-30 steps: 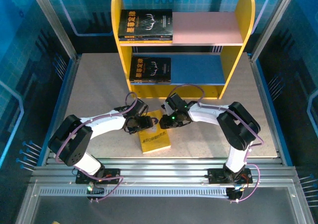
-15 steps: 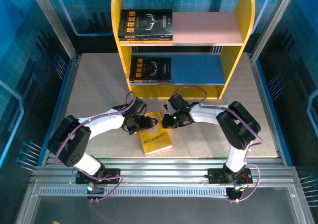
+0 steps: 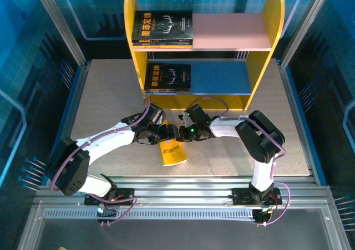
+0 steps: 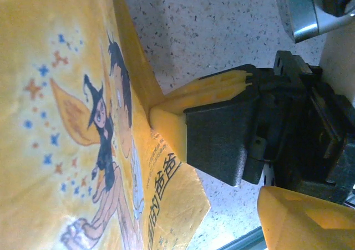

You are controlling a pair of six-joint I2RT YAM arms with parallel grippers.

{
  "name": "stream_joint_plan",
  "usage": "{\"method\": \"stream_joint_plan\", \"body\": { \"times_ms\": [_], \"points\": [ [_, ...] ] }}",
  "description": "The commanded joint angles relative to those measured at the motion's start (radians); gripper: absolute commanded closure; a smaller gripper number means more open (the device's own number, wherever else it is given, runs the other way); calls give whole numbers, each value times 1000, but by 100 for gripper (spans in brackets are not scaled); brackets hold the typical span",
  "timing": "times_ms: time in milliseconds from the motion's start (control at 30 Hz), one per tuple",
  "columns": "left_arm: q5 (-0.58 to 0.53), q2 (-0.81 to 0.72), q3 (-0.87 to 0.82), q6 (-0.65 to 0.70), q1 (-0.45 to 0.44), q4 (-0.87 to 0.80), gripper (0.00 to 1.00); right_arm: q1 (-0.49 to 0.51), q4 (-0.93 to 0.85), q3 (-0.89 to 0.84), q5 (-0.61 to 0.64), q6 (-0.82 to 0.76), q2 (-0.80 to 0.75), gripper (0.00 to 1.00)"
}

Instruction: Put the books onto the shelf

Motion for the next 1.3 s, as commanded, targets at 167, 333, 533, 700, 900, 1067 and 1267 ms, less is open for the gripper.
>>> {"method": "stream_joint_plan", "body": {
  "times_ms": [167, 333, 533, 700, 900, 1067, 1267],
  "points": [
    [9, -47, 8, 35, -25, -22, 31, 50, -87, -31, 72, -12, 54, 86],
    [-25, -52, 13, 46, -24, -63, 39, 48, -102, -27, 82, -20, 39, 83],
    [-47, -43, 14, 48, -25, -73, 59, 48, -114, -21, 83, -26, 23, 80],
    [-59, -34, 13, 49, -25, -83, 68, 47, -130, -17, 87, -32, 9, 75],
    [-81, -37, 26, 62, -24, -120, 81, 37, -147, -17, 96, -38, -19, 65],
    [-90, -62, 33, 75, -25, -132, 86, 25, -177, -14, 108, -52, -56, 58],
    [-74, -112, 41, 94, -24, -125, 98, 10, -213, -20, 130, -66, -125, 51]
  ]
}}
